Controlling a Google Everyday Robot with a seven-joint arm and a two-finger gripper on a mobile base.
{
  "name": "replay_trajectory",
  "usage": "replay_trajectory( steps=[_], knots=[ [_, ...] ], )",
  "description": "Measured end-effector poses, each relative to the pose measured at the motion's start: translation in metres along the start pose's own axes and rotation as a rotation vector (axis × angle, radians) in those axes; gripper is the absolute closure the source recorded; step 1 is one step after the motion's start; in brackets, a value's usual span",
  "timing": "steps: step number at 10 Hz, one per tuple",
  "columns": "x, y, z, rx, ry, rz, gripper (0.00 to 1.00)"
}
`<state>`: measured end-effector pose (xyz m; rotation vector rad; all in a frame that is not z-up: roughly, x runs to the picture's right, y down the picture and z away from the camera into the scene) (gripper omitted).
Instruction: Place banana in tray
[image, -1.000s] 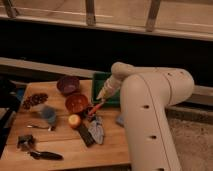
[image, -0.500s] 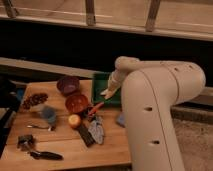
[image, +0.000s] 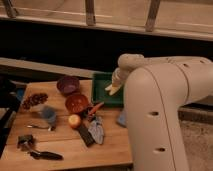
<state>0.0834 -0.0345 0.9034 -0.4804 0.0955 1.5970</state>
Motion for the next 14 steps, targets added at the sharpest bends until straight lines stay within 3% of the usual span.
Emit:
replay_trajectory(
  steps=[9,11,14],
  knots=[
    [-0.031,0.003,-0.046,0.017,-0.121,-0.032,1.0],
    [-0.03,0.006,-0.044,0.012,-0.119,-0.042,1.0],
    [-0.015,0.004,-0.026,-0.021,-0.071,-0.019,1.0]
  ],
)
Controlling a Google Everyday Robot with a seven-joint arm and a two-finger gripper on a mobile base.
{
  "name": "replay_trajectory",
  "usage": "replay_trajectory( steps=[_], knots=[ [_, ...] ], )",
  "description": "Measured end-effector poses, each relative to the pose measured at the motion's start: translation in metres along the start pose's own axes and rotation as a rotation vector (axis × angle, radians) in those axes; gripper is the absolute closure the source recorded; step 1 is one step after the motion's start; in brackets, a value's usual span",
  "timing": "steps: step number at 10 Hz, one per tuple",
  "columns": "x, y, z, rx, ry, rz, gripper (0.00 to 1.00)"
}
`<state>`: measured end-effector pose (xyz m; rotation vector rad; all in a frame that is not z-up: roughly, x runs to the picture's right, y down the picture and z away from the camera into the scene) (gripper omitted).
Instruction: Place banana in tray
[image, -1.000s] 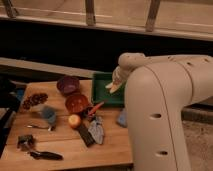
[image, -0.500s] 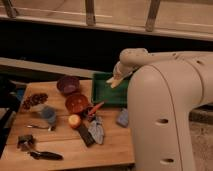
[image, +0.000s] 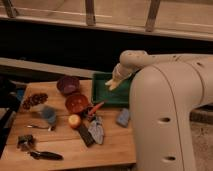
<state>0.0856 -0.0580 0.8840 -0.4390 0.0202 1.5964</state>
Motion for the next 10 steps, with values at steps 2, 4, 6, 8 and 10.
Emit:
replay_trajectory(
  steps=[2,4,6,8,10],
  knots=[
    [0.014,0.0,0.015,-0.023,0.041,0.023,0.99],
    [0.024,0.005,0.026,-0.078,0.069,0.048,0.82],
    [0.03,0.009,0.034,-0.163,0.074,0.084,0.62],
    [0.034,0.008,0.042,-0.26,0.076,0.128,0.43],
    [0.042,0.018,0.055,-0.345,0.095,0.156,0.38]
  ],
)
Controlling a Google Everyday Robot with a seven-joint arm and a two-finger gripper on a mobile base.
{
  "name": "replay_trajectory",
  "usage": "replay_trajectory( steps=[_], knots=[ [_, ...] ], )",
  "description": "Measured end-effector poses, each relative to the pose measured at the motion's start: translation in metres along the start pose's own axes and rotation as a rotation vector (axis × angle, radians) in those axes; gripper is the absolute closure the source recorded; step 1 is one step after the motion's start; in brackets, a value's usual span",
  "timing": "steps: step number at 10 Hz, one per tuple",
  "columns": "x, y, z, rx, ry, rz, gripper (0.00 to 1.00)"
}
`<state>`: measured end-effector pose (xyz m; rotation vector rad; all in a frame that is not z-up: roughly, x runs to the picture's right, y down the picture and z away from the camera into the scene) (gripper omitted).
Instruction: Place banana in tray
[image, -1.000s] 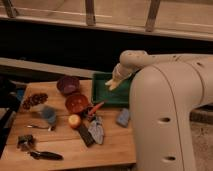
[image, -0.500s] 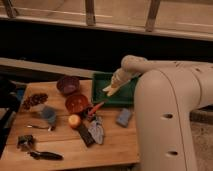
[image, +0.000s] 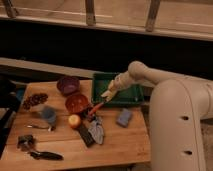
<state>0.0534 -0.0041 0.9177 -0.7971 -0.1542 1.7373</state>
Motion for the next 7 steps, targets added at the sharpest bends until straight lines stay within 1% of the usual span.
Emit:
replay_trajectory(
  steps=[2,3,7],
  knots=[
    [0.0034,0.0005,0.0051,-0.033,0.012,0.013,0.38],
    [0.003,0.0035,0.0062,-0.037,0.013,0.01,0.38],
    [0.0033,0.0018,0.0056,-0.035,0.012,0.011,0.38]
  ],
)
